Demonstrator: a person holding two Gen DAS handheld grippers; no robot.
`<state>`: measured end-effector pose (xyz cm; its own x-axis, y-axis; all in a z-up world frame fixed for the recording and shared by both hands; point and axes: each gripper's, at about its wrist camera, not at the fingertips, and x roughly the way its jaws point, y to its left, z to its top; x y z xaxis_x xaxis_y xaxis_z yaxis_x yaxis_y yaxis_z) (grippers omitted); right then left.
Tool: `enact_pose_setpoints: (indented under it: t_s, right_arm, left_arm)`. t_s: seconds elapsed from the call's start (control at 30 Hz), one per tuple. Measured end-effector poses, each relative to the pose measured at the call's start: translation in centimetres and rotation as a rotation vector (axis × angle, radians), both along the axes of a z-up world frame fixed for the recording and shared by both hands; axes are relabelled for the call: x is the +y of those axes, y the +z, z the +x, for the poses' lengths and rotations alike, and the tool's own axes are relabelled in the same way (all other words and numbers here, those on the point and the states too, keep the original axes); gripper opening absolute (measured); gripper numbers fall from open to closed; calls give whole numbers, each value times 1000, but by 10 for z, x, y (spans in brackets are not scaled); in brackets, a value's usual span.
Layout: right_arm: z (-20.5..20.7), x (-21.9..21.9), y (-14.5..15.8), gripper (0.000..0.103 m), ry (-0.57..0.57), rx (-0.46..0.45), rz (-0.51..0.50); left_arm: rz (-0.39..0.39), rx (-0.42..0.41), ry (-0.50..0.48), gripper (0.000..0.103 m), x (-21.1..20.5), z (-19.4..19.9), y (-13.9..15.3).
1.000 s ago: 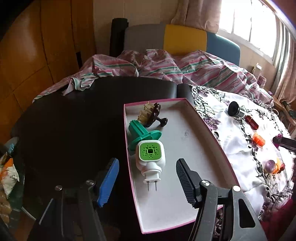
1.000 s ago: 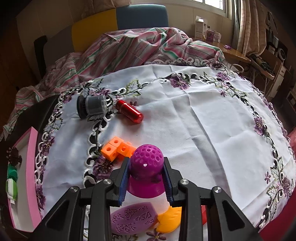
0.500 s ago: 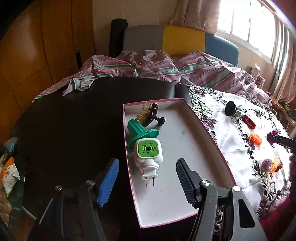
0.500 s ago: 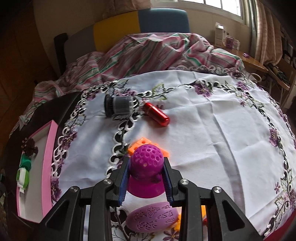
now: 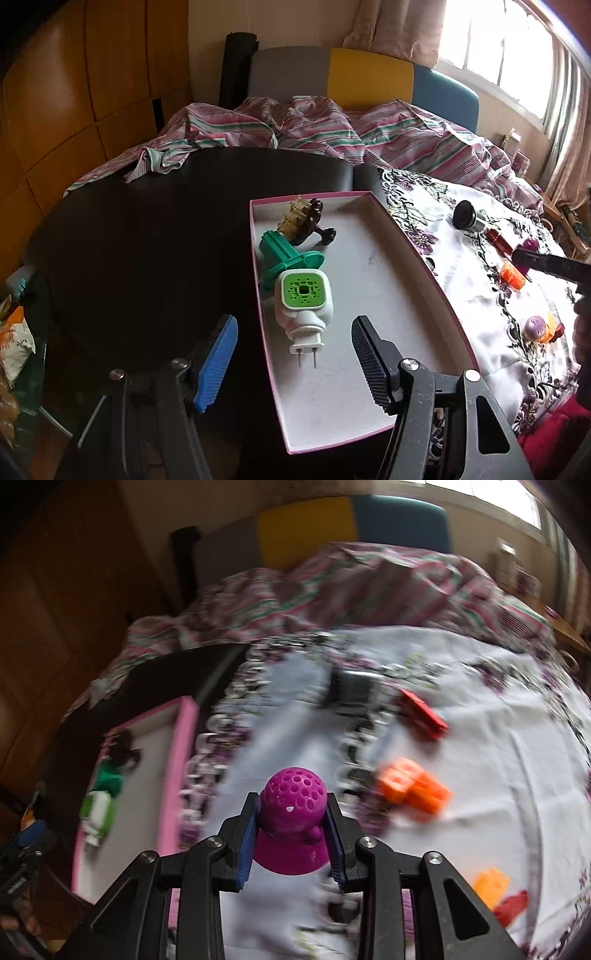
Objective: Organize rigid objects
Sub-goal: 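Carry the purple toy to the tray with the right gripper and release it, then withdraw the right gripper from the tray toward the remaining toys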
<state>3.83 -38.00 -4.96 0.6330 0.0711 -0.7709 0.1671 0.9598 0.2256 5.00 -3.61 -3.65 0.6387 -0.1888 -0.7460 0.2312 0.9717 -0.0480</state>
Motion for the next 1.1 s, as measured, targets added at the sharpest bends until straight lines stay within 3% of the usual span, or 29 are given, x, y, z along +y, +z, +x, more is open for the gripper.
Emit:
enact_pose_setpoints:
  t_s: [0.37, 0.57, 0.8, 0.87, 1.1]
  right_arm:
    - [63, 116, 21, 33, 262, -31, 12]
    - [114, 165, 13, 33, 339, 3, -16]
    - [167, 196, -31, 34, 358, 125, -54]
    - [176, 197, -45, 39, 351, 157, -57]
    - [167, 179, -34, 50, 332, 122, 11]
  left_arm:
    - [-18, -2, 31, 65, 17, 4, 0]
    - [-32, 12, 56, 65, 28, 11, -3]
    - [-39, 41, 83, 65, 37, 19, -11]
    - [-39, 46, 88, 65, 40, 21, -13]
    - [-46, 39, 78, 65, 38, 19, -11]
